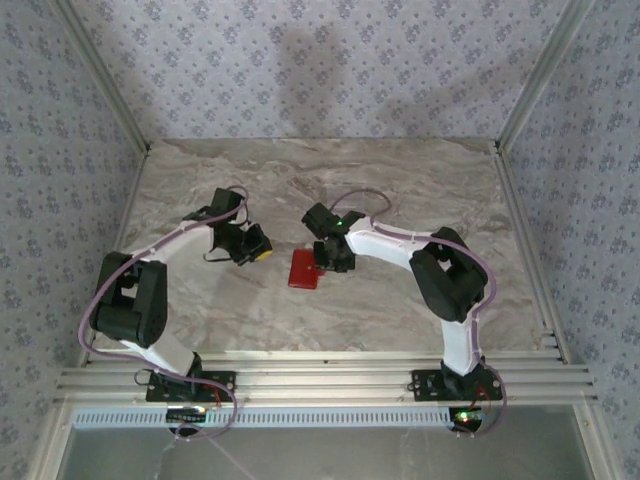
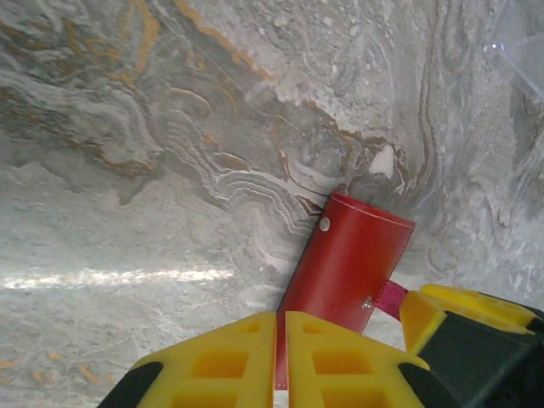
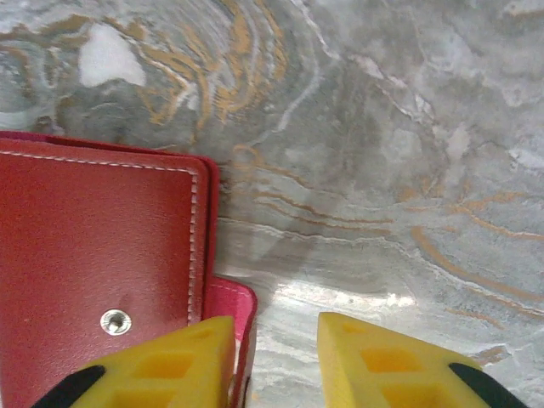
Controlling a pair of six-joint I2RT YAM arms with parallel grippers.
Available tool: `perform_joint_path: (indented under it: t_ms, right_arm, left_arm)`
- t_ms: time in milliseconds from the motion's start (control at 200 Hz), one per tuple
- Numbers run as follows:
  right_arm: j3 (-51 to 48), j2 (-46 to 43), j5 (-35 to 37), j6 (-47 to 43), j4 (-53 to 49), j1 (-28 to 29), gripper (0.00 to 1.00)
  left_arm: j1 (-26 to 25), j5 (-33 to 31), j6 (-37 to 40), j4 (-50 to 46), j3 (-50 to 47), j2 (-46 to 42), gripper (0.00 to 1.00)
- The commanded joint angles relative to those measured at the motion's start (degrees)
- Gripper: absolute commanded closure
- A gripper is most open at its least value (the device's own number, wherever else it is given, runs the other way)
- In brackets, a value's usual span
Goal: Take the credit cards out of the card holder
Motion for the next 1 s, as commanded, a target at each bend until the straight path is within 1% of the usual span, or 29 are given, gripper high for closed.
perform_joint_path:
  t_ms: [0, 90, 150, 230, 275, 355, 415, 565, 650, 790, 994]
  right_arm:
    - [-1.2, -2.2, -1.4, 1.2, 1.6, -0.4, 0.71]
    - [-1.6, -3.0, -1.2, 1.2, 1.8, -0.4, 0.75]
    - [-1.9, -3.5, -1.2, 1.0, 1.9, -0.6, 0.81]
    - [-2.5, -4.5, -1.0, 0.5, 1.9, -0.6, 0.88]
    - [-2.6, -5.0, -0.7, 0.3, 3.3, -0.6, 0.90]
    - [-3.0, -6.1, -1.1, 0.0, 4.5, -0.6, 0.91]
    - [-2.9, -6.6, -0.9, -0.3, 5.0, -0.6, 0.91]
    - [-2.6, -8.0, -1.3, -0.2, 5.2, -0.3, 0.92]
    - [-2.5, -8.7, -1.6, -0.3, 5.1, -0.2, 0.92]
    - [-2.4, -9.5, -1.8, -0.4, 5.1, -0.1, 0.92]
    - [-2.0, -10.3, -2.5, -0.4, 5.5, 0.2, 0.93]
  left_arm:
    - [-1.4, -1.1, 1.1, -1.5, 2.6, 1.1, 0.87]
    - [-2.7, -1.7, 1.1, -1.8, 3.4, 1.8, 0.85]
    - [-3.7, -2.5, 1.4, -2.4, 4.0, 2.1, 0.83]
    - [-4.7, -3.8, 1.4, -3.2, 5.0, 2.7, 0.78]
    - [-5.3, -4.2, 1.5, -3.5, 5.5, 3.0, 0.75]
    - [-6.4, -4.6, 1.6, -3.5, 6.1, 3.4, 0.69]
    - [-7.3, -4.5, 1.8, -3.5, 6.7, 3.9, 0.61]
    - [-9.3, -4.0, 2.6, -3.2, 8.1, 5.1, 0.47]
    - [-9.8, -3.9, 2.3, -2.9, 8.3, 5.5, 0.43]
    - [-10.0, -4.1, 2.2, -3.0, 8.2, 6.3, 0.39]
    - [-10.1, -3.3, 2.2, -2.7, 8.1, 6.4, 0.28]
